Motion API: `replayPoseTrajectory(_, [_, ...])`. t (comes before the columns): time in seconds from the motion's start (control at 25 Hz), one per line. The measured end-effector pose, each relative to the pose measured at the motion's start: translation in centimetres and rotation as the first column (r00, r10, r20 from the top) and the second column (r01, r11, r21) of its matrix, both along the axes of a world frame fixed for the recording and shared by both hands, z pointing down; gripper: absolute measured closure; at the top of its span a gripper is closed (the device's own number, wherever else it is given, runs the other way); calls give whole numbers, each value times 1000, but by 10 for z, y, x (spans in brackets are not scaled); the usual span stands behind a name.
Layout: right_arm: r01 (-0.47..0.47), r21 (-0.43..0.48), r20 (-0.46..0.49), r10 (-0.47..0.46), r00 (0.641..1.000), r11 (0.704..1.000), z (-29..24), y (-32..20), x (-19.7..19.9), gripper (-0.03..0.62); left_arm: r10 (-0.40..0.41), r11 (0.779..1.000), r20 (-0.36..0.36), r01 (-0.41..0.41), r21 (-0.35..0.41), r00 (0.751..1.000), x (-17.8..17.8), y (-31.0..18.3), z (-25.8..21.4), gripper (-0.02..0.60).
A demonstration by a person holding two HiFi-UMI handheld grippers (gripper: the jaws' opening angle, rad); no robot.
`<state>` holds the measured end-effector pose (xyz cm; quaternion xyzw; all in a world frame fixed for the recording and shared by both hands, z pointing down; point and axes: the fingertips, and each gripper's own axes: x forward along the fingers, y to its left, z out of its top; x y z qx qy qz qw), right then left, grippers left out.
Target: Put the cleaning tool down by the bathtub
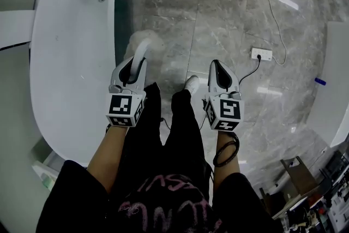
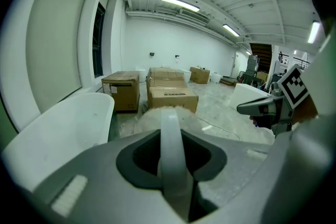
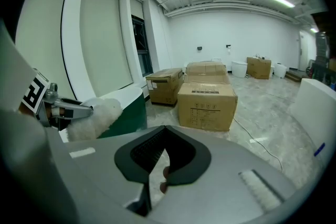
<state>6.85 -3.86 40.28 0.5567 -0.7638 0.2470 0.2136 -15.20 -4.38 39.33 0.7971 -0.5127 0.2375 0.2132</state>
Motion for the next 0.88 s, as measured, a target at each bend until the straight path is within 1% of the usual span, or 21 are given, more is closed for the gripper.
replayPoseTrajectory(0.36, [-2, -52, 9, 2, 1000, 999, 48, -1, -7, 569, 0, 999, 3, 0, -48, 1000, 0, -10, 54, 500])
replayPoseTrajectory(0.56, [8, -79, 15, -6, 1000, 997, 82, -3, -3, 569, -6, 998, 13, 7, -62, 1000, 3, -12, 84, 500])
replayPoseTrajectory(0.72, [30, -104, 14, -29, 999, 994, 106, -1, -6, 569, -9, 997, 20, 11, -81, 1000, 2, -9, 110, 500])
replayPoseTrajectory(0.88, [56, -126, 19, -54, 998, 990, 132, 2, -13, 569, -32, 994, 22, 34, -104, 999, -3, -7, 138, 500])
